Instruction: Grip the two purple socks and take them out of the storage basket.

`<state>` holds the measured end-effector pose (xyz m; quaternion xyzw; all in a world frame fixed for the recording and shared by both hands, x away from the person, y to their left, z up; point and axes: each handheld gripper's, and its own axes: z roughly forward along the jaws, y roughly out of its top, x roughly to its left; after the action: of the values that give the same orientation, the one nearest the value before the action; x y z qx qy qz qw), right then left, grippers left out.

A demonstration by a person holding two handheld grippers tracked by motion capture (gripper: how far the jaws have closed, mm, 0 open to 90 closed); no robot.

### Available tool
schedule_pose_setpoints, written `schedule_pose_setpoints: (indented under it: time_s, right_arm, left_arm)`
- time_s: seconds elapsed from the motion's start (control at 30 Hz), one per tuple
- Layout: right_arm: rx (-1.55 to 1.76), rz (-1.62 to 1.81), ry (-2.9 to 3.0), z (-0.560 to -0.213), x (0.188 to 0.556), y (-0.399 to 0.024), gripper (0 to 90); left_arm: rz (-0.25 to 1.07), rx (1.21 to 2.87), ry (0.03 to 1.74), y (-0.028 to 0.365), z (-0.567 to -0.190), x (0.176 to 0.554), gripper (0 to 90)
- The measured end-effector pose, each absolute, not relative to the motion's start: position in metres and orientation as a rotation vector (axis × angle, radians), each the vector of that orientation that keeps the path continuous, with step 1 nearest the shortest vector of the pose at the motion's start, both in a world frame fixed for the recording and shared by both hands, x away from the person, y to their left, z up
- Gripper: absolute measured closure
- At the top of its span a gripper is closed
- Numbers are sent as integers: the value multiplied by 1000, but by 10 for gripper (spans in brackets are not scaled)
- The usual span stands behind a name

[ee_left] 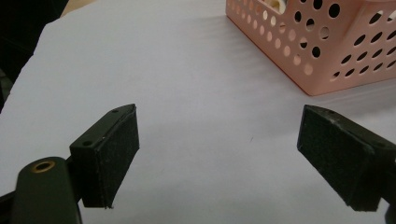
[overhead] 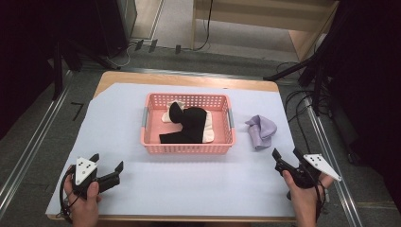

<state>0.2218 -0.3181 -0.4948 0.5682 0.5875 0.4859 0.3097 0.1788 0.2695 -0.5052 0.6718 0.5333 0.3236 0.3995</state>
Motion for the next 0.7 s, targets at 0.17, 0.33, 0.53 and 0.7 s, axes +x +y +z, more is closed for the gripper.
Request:
schedule_pose_setpoints:
  time_s: [0.17, 0.33, 0.53, 0.7]
  right_arm:
    - [1533, 1257, 1556, -506, 211, -329, 179]
    - [1556, 1238, 1560, -513, 201, -339, 177]
    - [1570, 1211, 1545, -519, 190, -354, 177]
    - [1567, 1228, 1539, -528, 184, -358, 182]
  left_arm:
    - [825, 1699, 1345, 269, -505, 179, 138]
    - [828, 1698, 1344, 269, -505, 178, 138]
    - [834, 1708, 1343, 268, -505, 178, 138]
    - [842, 1717, 1340, 268, -505, 178, 138]
